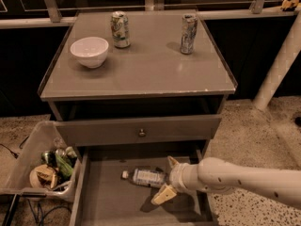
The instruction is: Pick blue plastic bottle from middle drawer and place on counter
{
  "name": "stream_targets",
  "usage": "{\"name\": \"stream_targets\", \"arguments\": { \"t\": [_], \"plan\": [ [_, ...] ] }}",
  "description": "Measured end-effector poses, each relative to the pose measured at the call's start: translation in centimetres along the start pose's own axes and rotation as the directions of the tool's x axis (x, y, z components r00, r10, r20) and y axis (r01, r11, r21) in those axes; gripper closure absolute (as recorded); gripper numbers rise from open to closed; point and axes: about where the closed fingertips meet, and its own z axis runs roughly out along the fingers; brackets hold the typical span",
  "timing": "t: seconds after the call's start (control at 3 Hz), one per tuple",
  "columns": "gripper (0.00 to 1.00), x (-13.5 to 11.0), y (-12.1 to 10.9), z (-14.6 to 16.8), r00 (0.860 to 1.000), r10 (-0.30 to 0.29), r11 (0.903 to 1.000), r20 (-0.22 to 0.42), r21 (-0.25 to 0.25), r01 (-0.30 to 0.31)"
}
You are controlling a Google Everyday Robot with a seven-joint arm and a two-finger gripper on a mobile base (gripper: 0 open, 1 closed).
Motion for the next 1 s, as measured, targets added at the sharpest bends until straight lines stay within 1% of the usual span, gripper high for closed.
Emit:
{"name": "stream_targets", "arguments": {
  "t": [0.33,0.67,1.0],
  "plan": [
    [0.0,0.9,0.0,3.0,0.997,-0.063,0.9978,0.046,0.023,0.062],
    [0.0,2.2,0.3,8.7,0.984,-0.165,0.9863,0.073,0.012,0.165],
    [0.0,2.4,0.4,9.4,0.983,-0.171,0.9852,0.07,0.006,0.171]
  ]
}}
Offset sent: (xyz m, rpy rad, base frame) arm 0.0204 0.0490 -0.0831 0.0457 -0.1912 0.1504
